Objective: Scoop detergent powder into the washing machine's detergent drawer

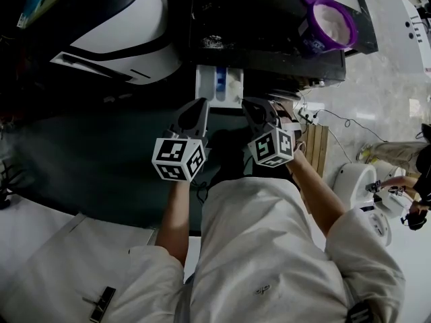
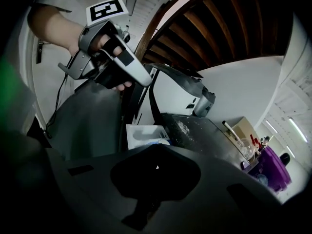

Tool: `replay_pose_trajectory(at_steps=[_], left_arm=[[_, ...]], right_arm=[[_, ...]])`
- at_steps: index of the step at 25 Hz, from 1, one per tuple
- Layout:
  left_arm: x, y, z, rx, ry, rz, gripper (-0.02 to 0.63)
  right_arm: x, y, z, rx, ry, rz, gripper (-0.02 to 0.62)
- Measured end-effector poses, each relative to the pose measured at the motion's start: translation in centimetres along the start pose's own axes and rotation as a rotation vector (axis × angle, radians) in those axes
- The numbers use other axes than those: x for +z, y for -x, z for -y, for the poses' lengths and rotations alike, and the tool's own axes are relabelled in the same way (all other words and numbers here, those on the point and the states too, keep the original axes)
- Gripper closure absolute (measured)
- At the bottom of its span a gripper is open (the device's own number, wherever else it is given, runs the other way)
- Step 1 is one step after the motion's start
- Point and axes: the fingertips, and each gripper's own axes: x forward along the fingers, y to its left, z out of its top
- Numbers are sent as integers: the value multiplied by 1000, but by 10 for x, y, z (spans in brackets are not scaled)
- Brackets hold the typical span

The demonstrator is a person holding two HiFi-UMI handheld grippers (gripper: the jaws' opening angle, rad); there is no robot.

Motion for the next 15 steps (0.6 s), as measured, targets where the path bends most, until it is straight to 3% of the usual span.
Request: replay_pose_trajectory(at_steps=[11, 15], left_arm=[[4, -1, 5, 11, -3, 10, 586], [7, -4, 8, 15, -5, 15, 586]], right_arm=[[21, 21, 18, 29, -250, 103, 589], [25, 30, 28, 51, -384, 136, 589]])
